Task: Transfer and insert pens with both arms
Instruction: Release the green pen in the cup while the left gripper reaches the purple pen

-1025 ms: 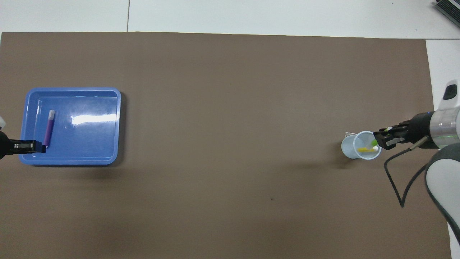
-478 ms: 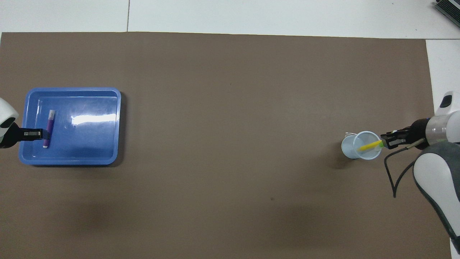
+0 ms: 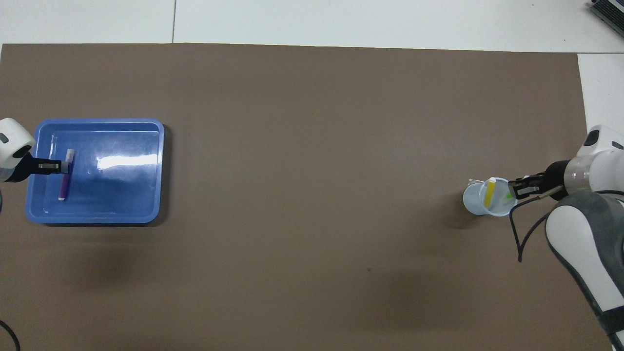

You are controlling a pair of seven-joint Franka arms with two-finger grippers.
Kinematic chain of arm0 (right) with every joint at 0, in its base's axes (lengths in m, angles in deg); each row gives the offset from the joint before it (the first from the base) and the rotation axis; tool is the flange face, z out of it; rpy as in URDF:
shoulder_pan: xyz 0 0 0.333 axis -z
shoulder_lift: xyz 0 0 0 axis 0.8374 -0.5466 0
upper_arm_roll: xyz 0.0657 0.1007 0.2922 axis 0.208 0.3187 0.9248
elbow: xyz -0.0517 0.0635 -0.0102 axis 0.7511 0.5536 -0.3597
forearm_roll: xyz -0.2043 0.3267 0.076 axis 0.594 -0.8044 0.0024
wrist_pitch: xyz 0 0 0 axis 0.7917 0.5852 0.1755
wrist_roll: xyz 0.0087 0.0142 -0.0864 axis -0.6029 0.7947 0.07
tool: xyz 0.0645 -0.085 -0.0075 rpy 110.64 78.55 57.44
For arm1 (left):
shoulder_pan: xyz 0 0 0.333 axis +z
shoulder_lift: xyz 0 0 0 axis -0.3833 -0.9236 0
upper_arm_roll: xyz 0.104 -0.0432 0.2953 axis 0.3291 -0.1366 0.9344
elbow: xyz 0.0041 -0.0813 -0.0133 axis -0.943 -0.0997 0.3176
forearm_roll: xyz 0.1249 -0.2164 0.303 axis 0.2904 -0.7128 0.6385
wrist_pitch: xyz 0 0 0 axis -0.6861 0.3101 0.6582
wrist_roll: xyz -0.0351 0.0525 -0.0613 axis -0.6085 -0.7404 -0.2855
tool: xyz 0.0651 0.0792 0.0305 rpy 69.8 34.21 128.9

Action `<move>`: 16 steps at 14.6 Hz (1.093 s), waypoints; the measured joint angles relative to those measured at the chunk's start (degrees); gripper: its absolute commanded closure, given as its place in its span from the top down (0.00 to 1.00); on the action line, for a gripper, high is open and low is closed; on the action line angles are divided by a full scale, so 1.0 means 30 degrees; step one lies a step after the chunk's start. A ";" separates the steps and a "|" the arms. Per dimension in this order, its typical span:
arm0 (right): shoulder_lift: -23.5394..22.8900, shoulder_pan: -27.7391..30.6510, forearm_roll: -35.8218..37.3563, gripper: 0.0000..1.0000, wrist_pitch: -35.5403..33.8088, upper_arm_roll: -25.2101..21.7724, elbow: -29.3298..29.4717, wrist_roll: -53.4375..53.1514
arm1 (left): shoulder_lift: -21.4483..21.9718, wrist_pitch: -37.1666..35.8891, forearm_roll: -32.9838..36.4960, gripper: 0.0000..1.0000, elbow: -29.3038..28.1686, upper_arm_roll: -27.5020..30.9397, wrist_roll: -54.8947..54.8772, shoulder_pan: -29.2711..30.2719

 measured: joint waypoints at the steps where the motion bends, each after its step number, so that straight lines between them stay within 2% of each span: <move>1: -0.0036 0.0000 -0.0002 0.00 0.0003 0.0000 -0.0212 -0.0100 | -0.0406 0.0054 0.0009 0.50 0.0317 -0.0014 -0.0012 0.0000; 5: -0.0393 0.0000 -0.0005 0.00 0.1360 0.0000 -0.1326 -0.0386 | -0.1207 0.0435 0.0020 0.53 0.0852 -0.0036 -0.0232 0.0002; 6: -0.0468 0.0000 -0.0007 0.03 0.1534 0.0001 -0.1468 -0.0397 | -0.1291 0.0611 0.0022 0.53 0.0871 -0.0034 -0.0253 0.0007; 7: -0.0512 -0.0002 -0.0019 0.24 0.1629 0.0002 -0.1532 -0.0432 | -0.1369 0.0767 0.0023 0.54 0.0879 -0.0034 -0.0282 0.0009; 8: -0.0525 -0.0002 -0.0023 0.40 0.1667 0.0002 -0.1573 -0.0529 | -0.1475 0.0900 0.0024 0.54 0.0880 -0.0031 -0.0293 0.0011; 9: -0.0527 -0.0001 -0.0024 0.50 0.1667 0.0002 -0.1608 -0.0680 | -0.1601 0.1114 0.0026 0.54 0.0880 -0.0027 -0.0303 0.0014; 10: -0.0527 -0.0002 -0.0026 0.56 0.1667 0.0003 -0.1635 -0.0805 | -0.1734 0.1322 0.0027 0.54 0.0880 -0.0023 -0.0307 0.0021; 14: -0.0525 -0.0011 -0.0572 0.58 0.1559 0.0016 -0.1460 -0.0852 | -0.2015 0.1541 0.0036 0.54 0.0882 0.0035 -0.0581 0.0166; 16: -0.0485 -0.0030 -0.1154 0.58 0.0385 0.0028 -0.0622 -0.0852 | -0.2153 0.1728 0.0038 0.49 0.0883 0.0042 -0.0844 0.0377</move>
